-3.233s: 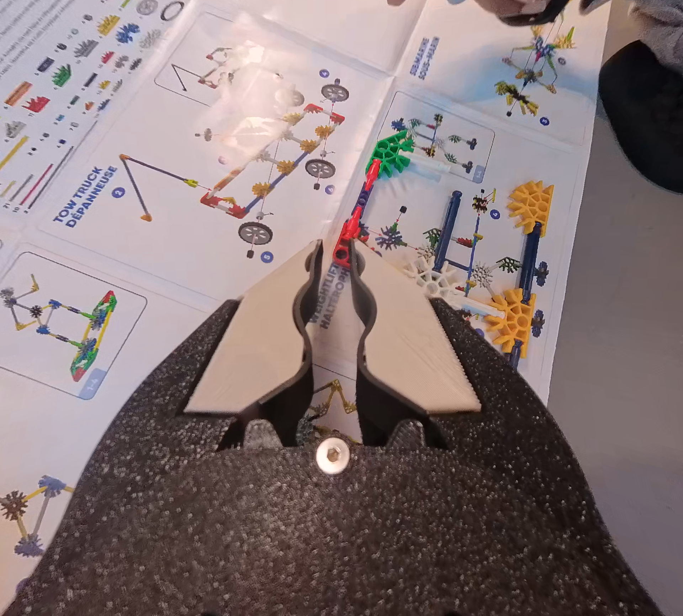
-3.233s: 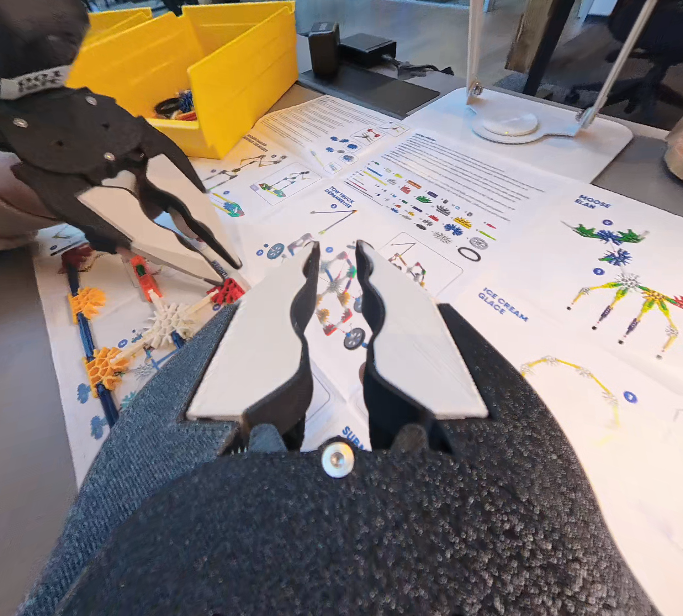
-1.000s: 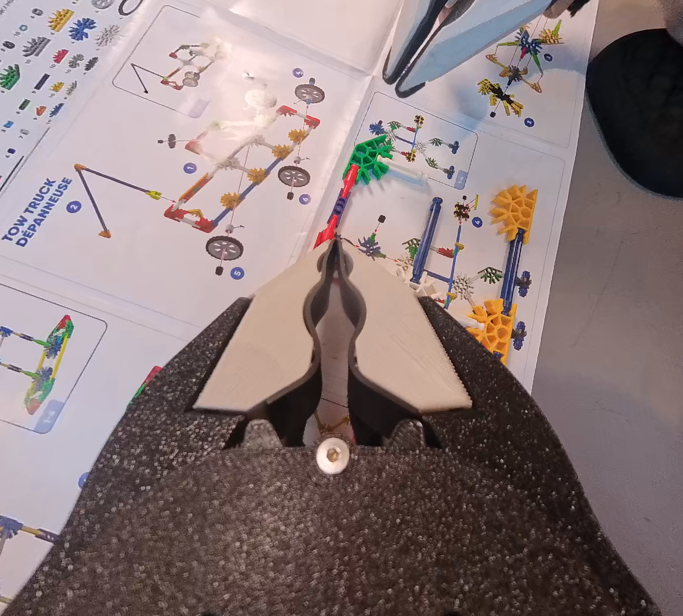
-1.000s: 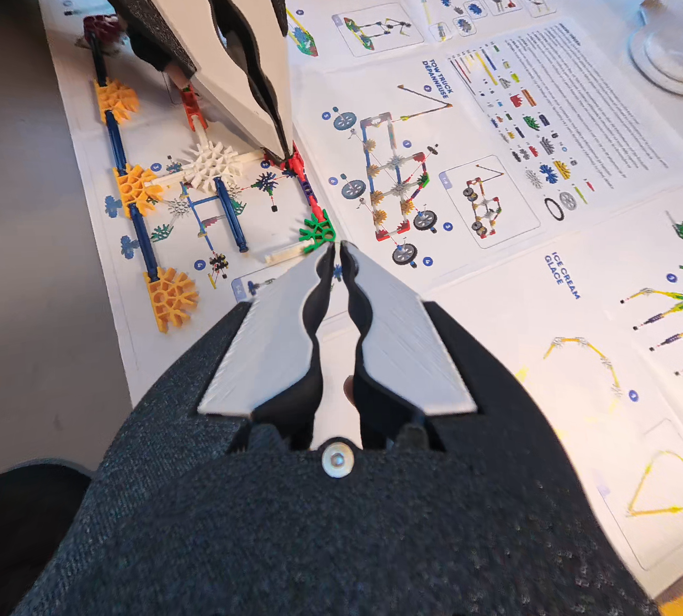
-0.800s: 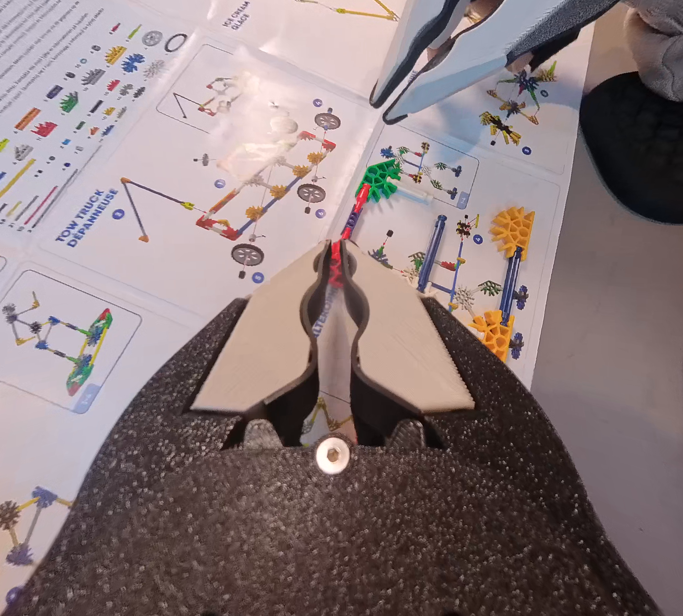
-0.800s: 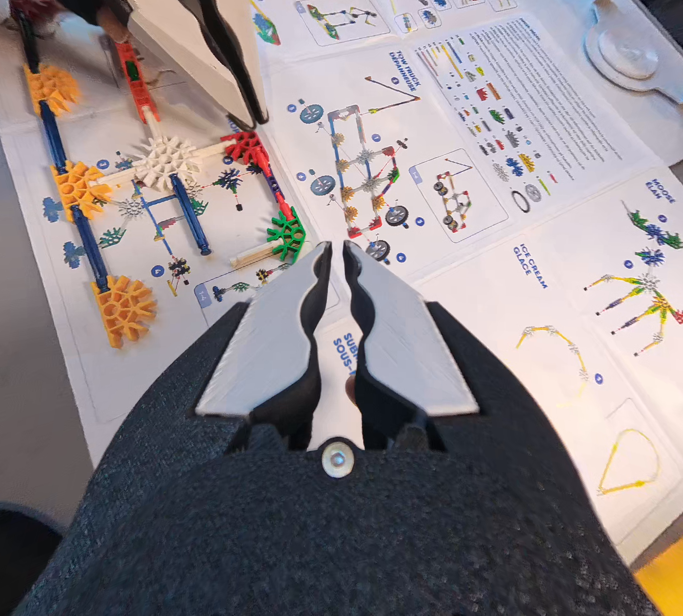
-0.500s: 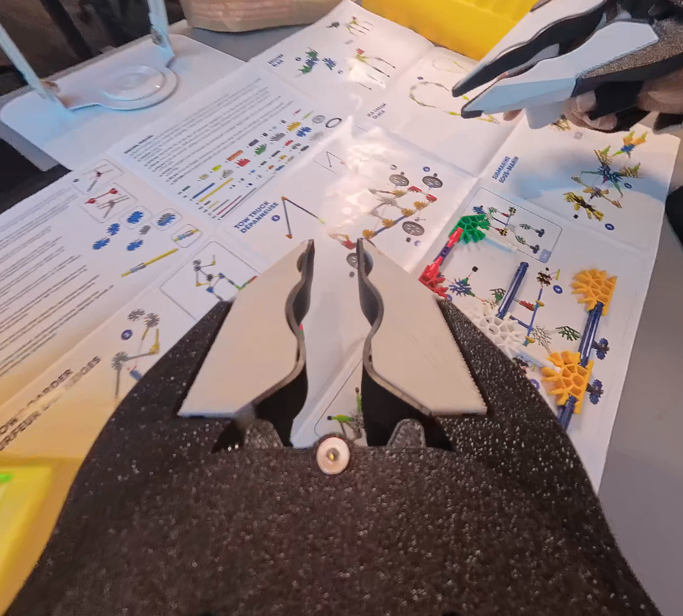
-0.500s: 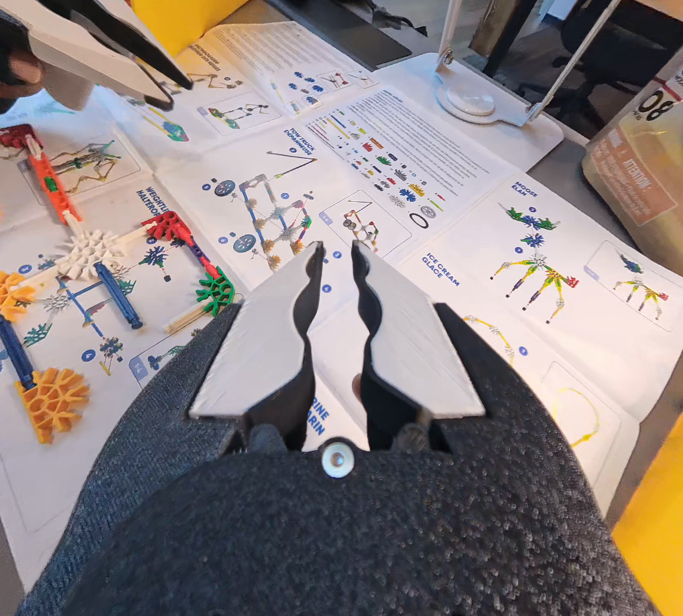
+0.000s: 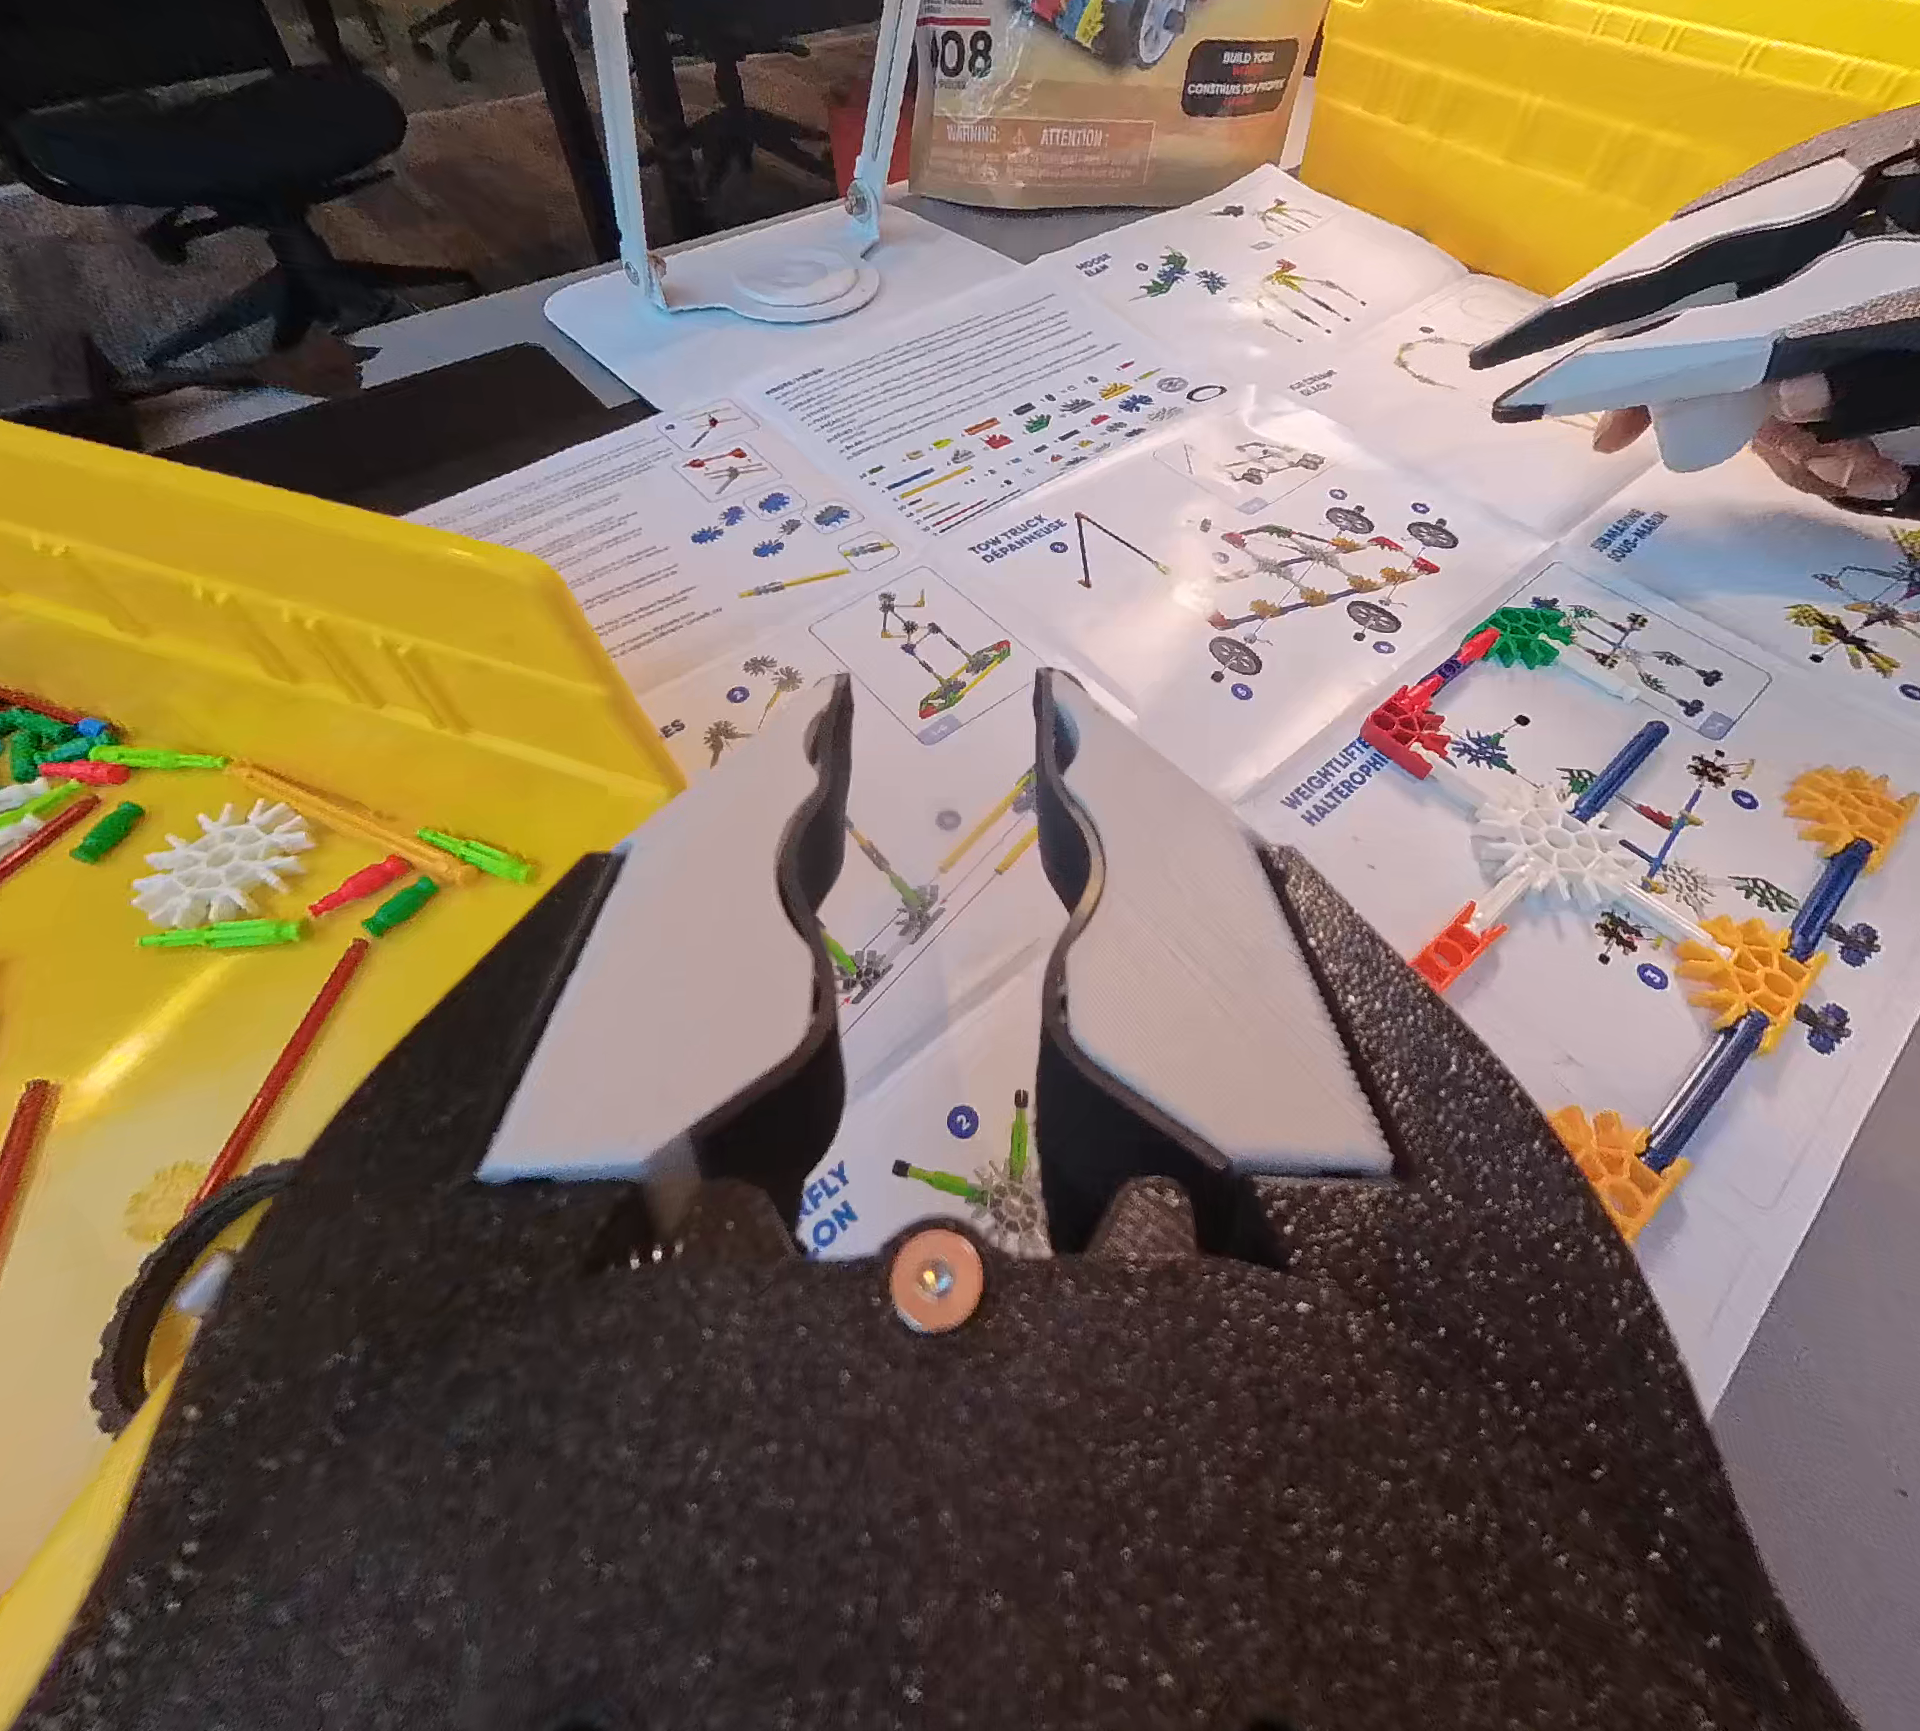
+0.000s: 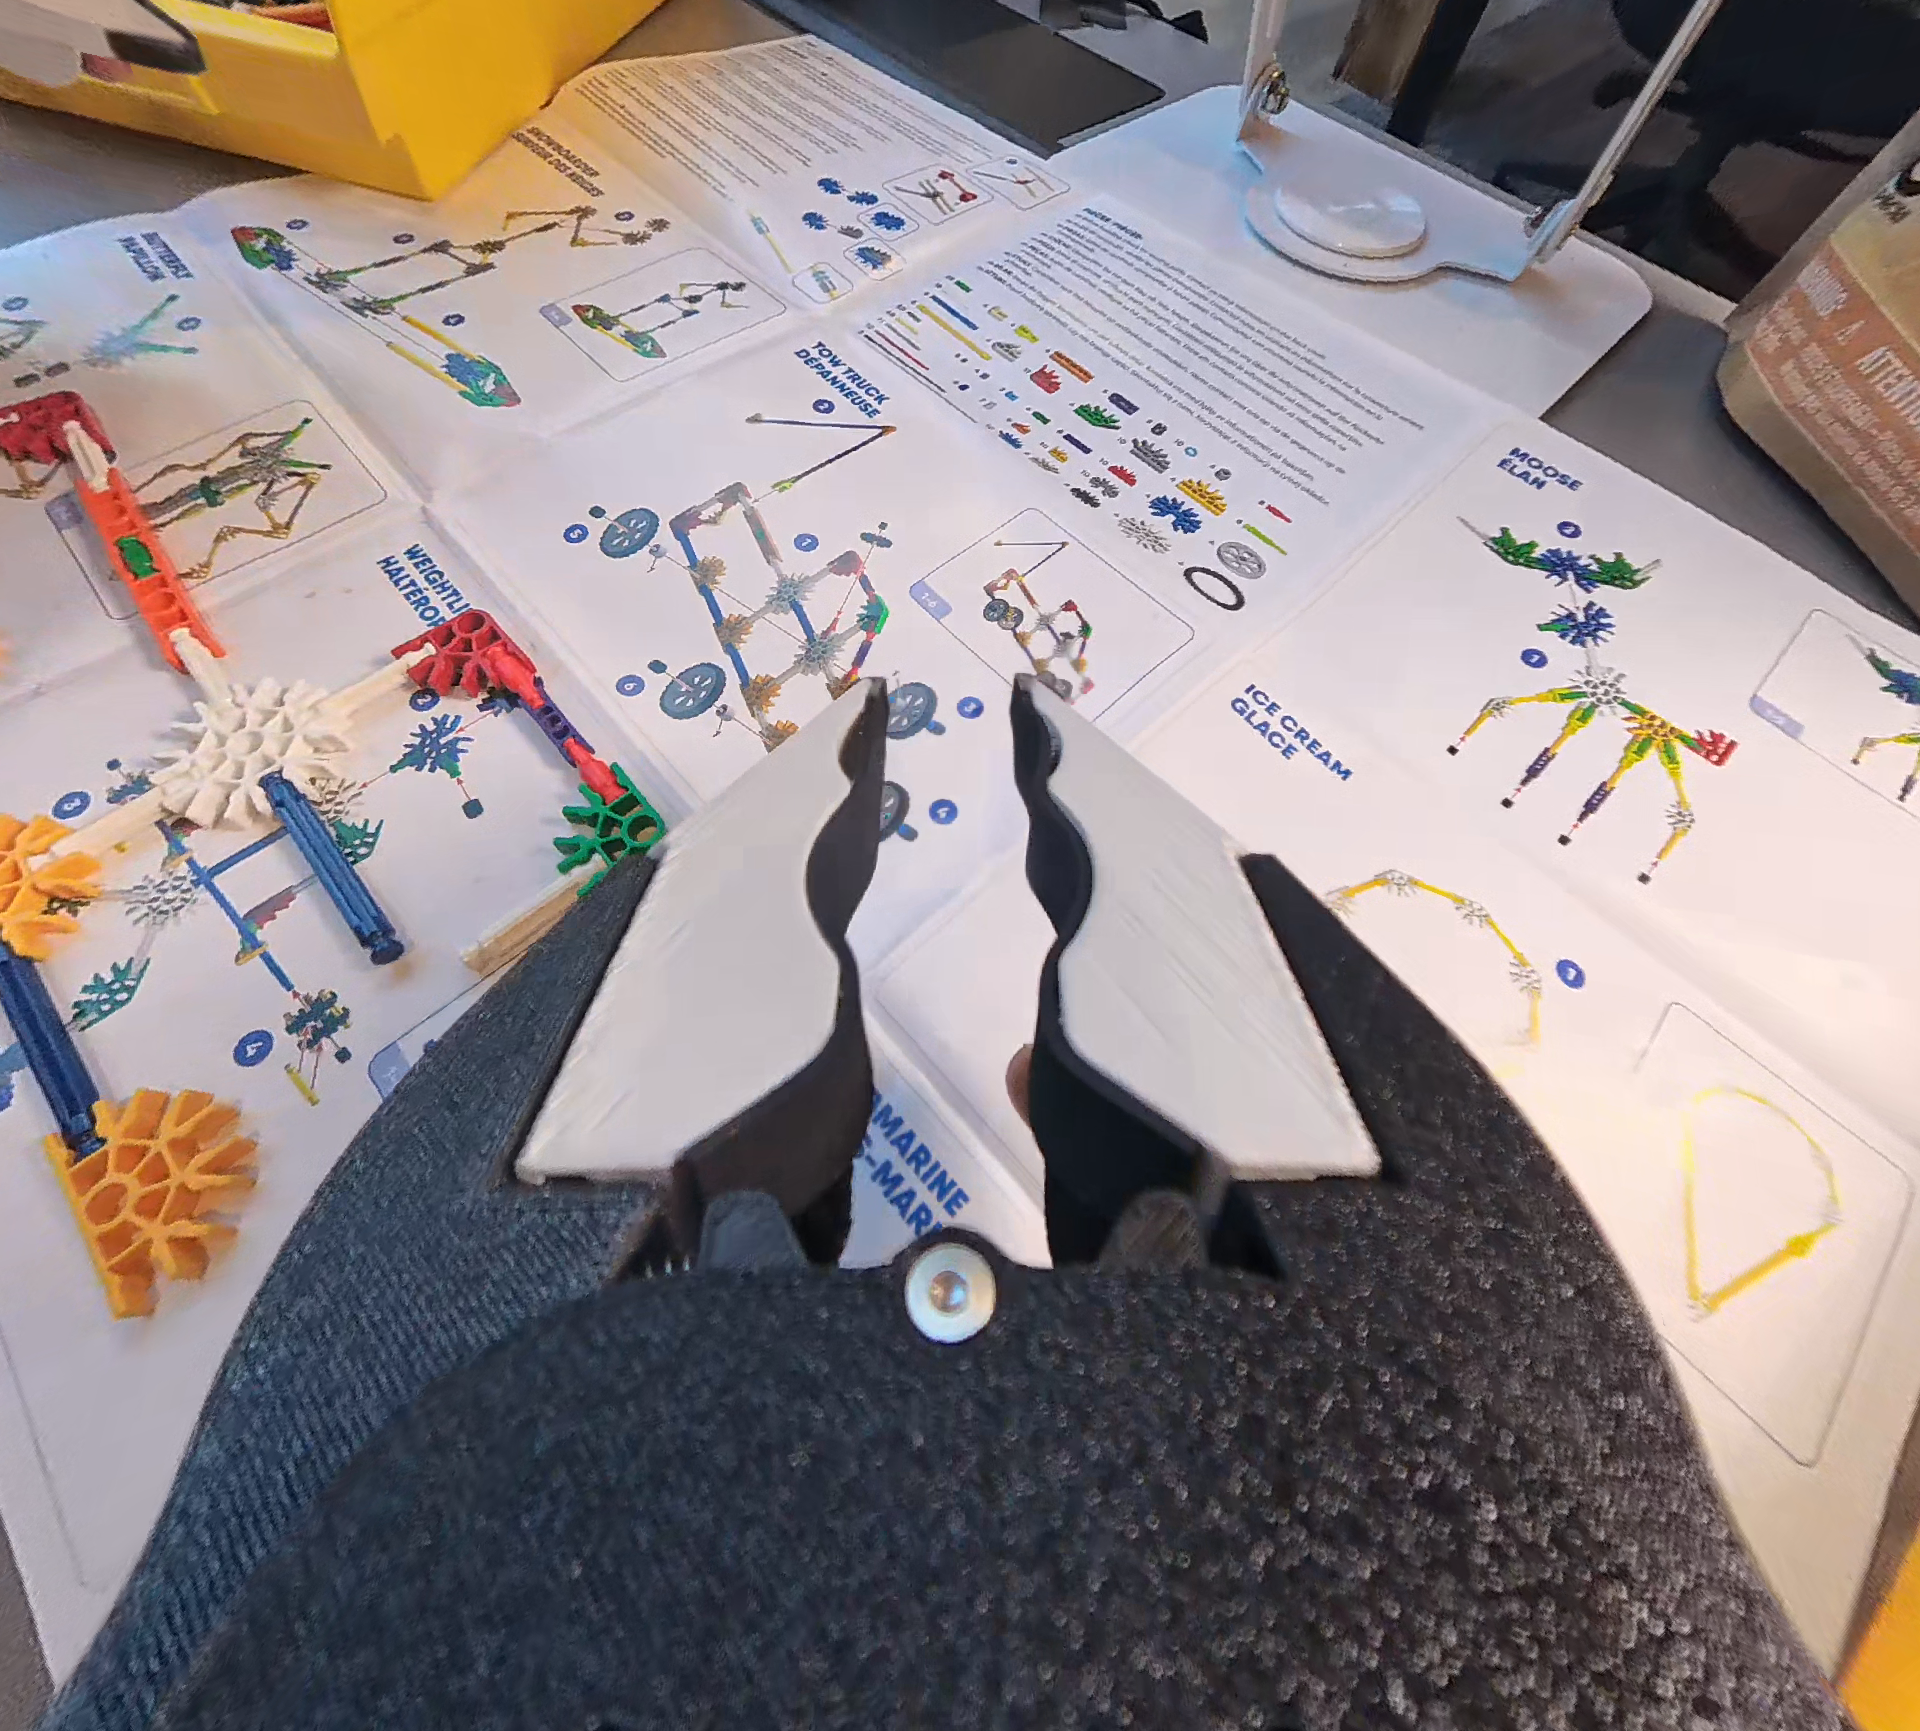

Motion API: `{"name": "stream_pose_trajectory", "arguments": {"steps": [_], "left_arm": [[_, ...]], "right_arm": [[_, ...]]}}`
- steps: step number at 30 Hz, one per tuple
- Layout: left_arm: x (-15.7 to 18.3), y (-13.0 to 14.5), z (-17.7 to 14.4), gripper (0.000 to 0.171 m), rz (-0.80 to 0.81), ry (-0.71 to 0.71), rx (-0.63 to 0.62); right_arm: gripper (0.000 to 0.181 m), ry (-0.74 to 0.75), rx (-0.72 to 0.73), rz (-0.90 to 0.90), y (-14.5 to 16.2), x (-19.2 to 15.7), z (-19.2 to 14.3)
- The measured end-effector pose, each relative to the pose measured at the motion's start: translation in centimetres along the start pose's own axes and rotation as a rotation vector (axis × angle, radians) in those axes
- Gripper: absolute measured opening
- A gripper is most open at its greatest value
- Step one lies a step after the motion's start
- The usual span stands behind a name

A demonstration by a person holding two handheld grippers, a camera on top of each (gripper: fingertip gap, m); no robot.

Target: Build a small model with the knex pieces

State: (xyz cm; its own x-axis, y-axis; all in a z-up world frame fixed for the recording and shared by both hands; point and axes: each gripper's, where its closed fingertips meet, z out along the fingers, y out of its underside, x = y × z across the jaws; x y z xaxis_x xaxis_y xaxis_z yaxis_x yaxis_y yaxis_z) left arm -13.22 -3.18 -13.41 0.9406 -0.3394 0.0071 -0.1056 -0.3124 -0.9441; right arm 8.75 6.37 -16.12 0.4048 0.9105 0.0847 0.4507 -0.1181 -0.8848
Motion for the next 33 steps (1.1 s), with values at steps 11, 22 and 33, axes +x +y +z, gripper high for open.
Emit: {"name": "stream_pose_trajectory", "arguments": {"steps": [11,22,33], "left_arm": [[0.6,1.0,0.6,0.042,-0.015,0.018,-0.045],[0.4,1.0,0.8,0.04,-0.006,-0.016,-0.028],[0.8,1.2,0.9,0.037,0.031,-0.026,-0.044]], "right_arm": [[0.023,-0.016,-0.041,-0.051,0.6,-1.4,0.8],[0.013,0.012,-0.02,-0.15,0.4,-1.8,0.8],[0.004,-0.009,0.002,-0.209,0.4,-2.5,1.0]]}}
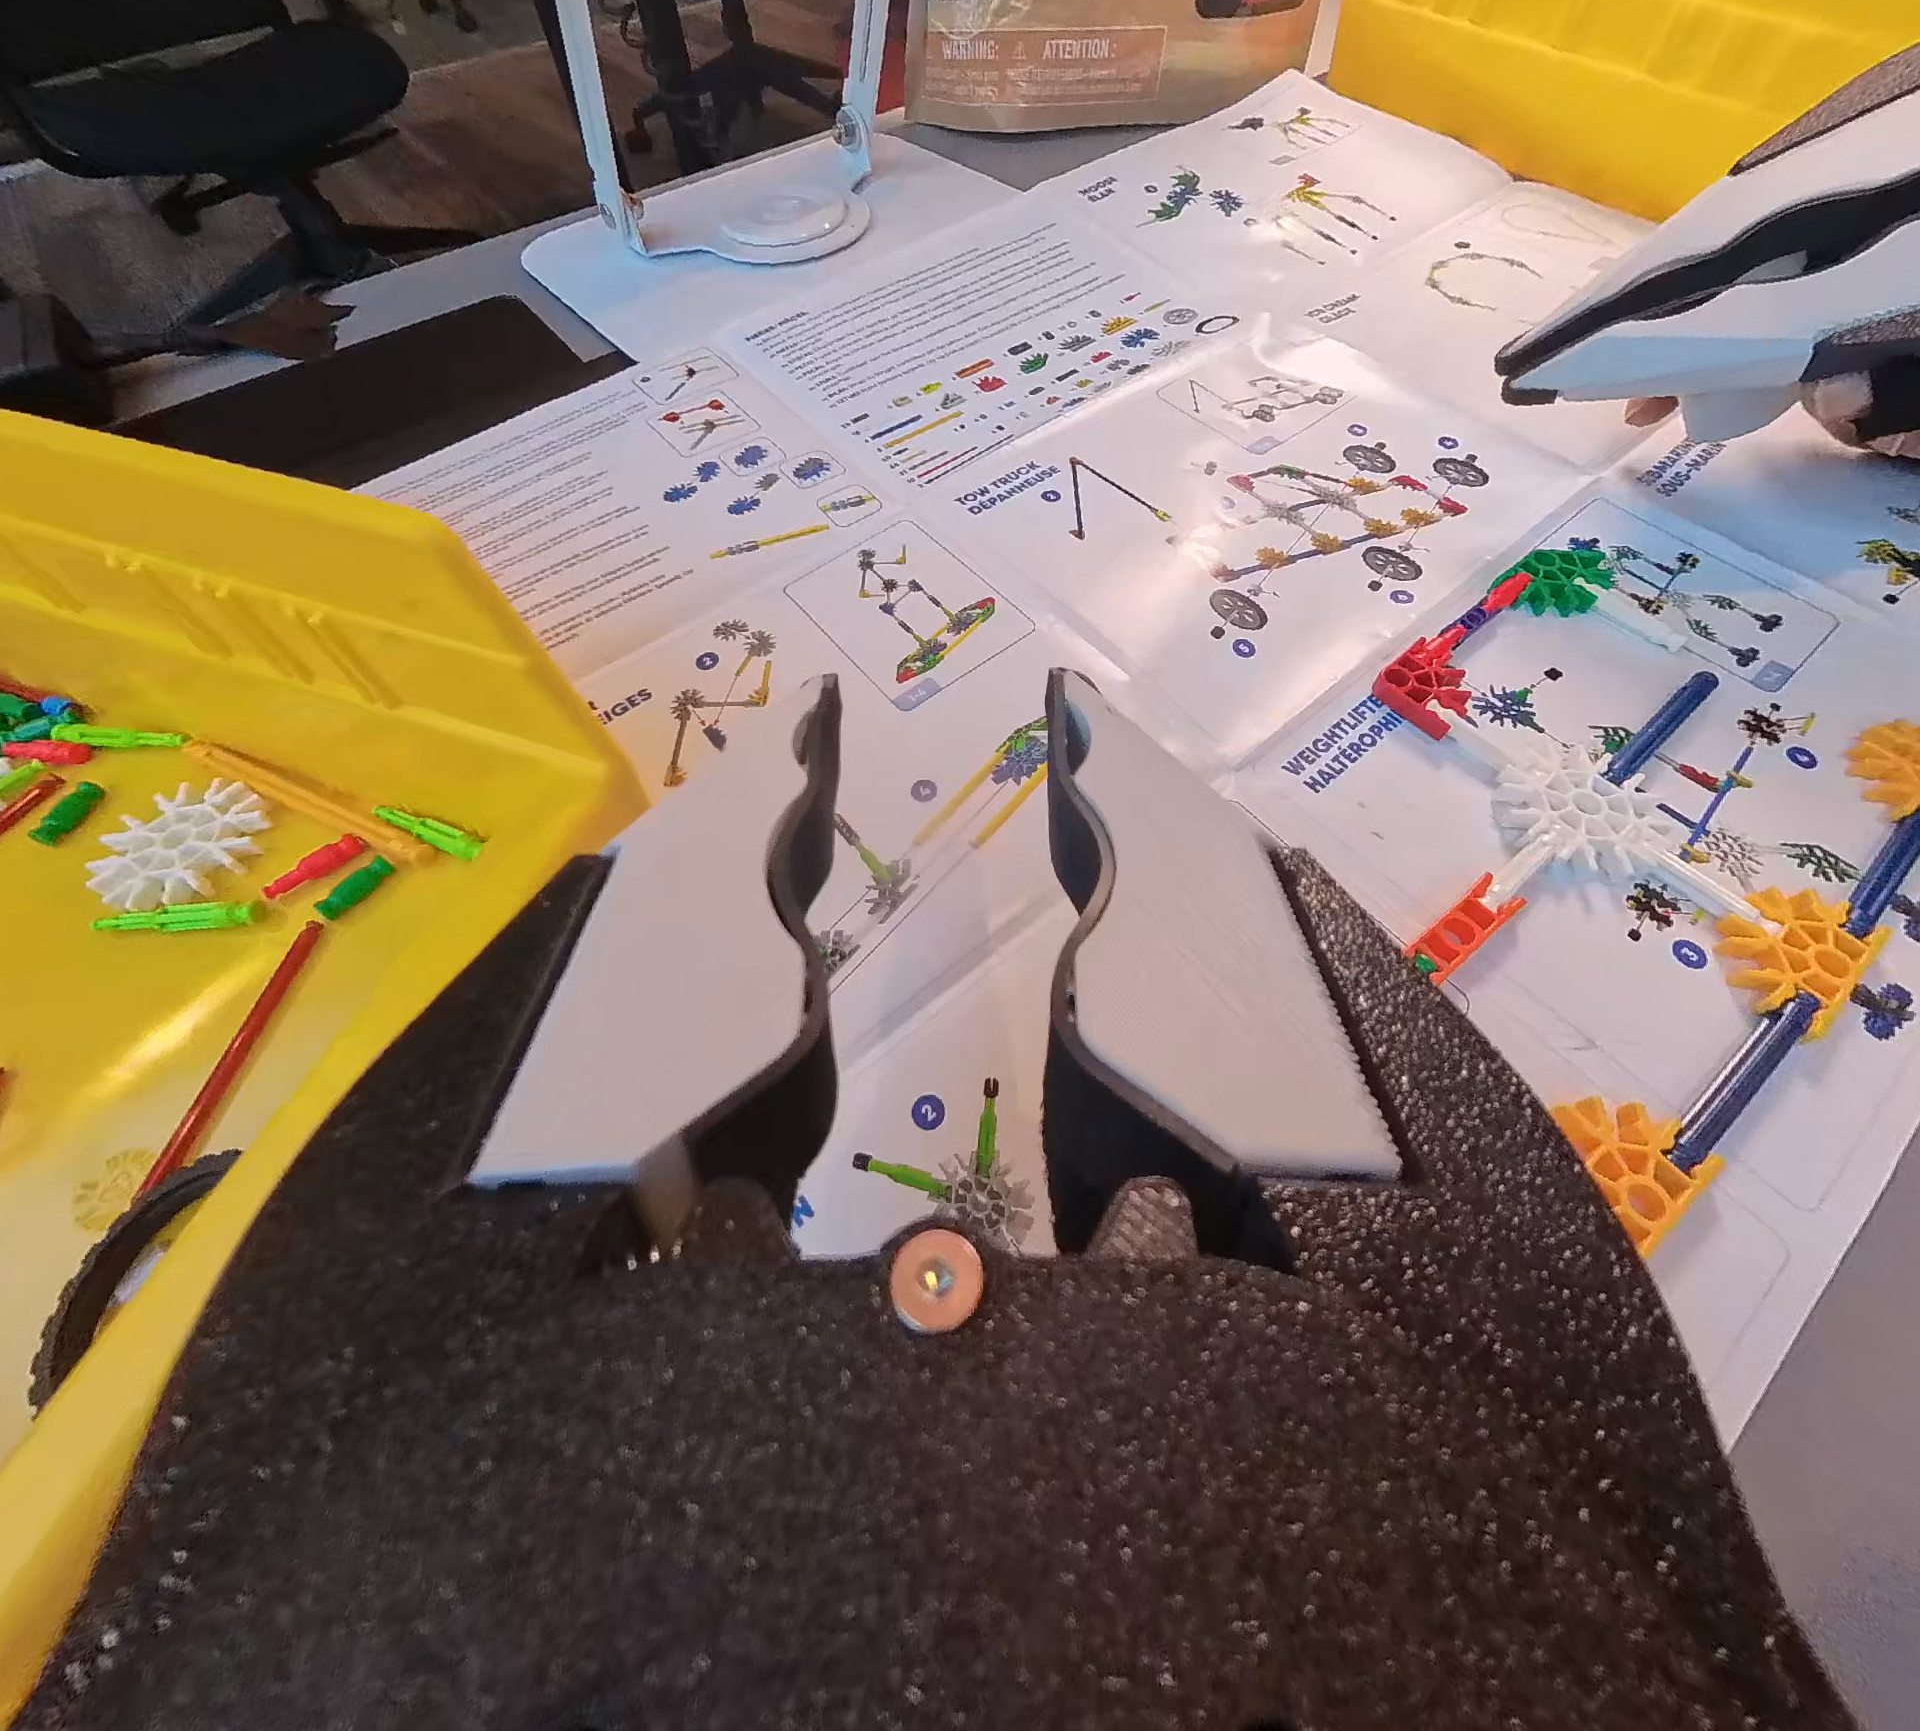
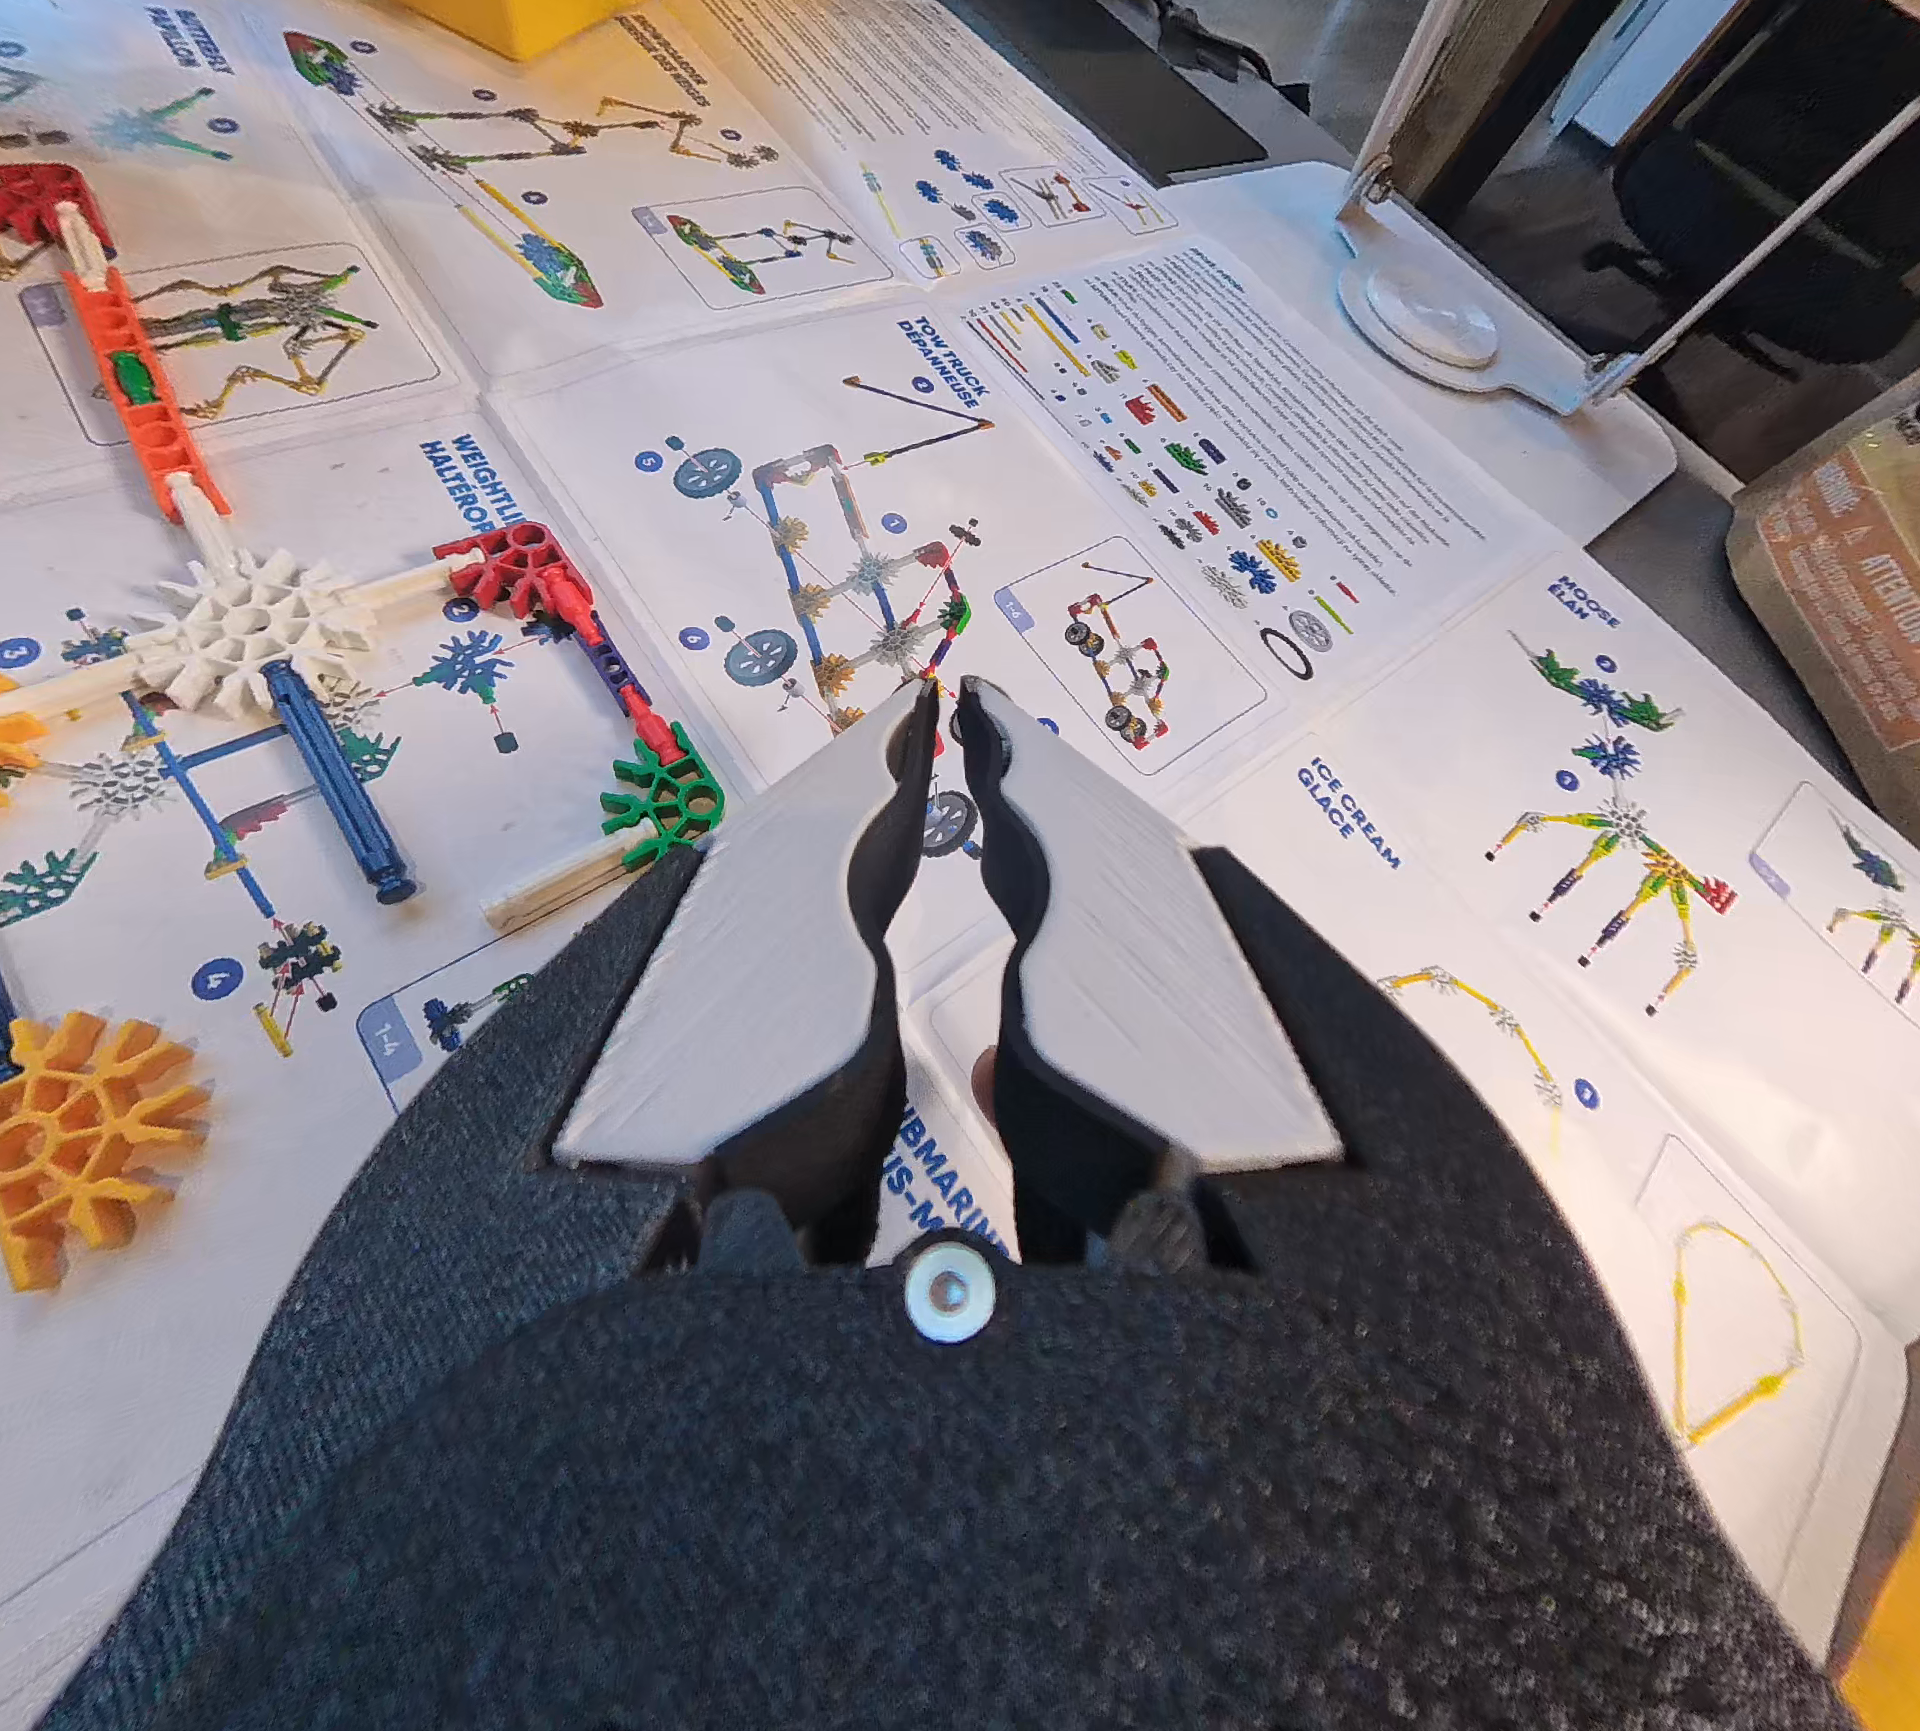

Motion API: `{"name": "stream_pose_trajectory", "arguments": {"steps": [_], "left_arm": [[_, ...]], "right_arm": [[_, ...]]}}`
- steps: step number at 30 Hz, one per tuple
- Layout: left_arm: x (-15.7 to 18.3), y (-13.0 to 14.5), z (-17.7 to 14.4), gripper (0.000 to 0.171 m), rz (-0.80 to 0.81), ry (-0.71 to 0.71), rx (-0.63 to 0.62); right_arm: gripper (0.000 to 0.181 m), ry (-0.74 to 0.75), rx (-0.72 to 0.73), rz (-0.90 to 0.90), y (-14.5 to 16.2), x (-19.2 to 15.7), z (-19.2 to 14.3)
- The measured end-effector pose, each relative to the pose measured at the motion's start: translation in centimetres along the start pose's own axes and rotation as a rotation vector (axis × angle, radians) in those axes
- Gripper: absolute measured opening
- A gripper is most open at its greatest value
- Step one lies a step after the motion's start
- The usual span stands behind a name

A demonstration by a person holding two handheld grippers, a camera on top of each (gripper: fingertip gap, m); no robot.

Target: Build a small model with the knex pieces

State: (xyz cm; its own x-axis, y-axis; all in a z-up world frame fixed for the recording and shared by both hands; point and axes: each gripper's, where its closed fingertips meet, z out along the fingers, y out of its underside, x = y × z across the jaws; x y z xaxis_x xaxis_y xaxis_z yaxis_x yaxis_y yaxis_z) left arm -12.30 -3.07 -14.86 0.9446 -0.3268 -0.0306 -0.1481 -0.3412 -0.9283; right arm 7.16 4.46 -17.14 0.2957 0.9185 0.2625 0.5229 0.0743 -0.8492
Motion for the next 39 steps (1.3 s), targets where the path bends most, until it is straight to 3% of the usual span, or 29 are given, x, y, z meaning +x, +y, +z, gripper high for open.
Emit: {"name": "stream_pose_trajectory", "arguments": {"steps": [10,19,24,29,39], "left_arm": [[-1.1,-0.6,-1.7,0.036,-0.134,0.015,0.077],[-0.5,-0.5,-1.4,0.04,-0.06,-0.008,0.061],[0.0,-0.2,-1.0,0.04,-0.022,-0.005,0.036],[0.1,-0.2,-1.0,0.039,-0.009,-0.009,0.03],[0.1,0.0,-0.9,0.038,-0.015,-0.004,0.021]], "right_arm": [[0.007,-0.044,-0.05,-0.04,0.6,-1.2,0.5],[0.008,-0.061,-0.063,-0.006,0.0,-2.1,1.3],[0.0,-0.071,-0.196,-0.013,0.5,-1.0,3.8],[0.0,-0.174,-0.302,-0.046,1.3,-1.5,4.6],[0.0,-0.248,-0.369,0.037,1.5,-1.6,4.9]]}}
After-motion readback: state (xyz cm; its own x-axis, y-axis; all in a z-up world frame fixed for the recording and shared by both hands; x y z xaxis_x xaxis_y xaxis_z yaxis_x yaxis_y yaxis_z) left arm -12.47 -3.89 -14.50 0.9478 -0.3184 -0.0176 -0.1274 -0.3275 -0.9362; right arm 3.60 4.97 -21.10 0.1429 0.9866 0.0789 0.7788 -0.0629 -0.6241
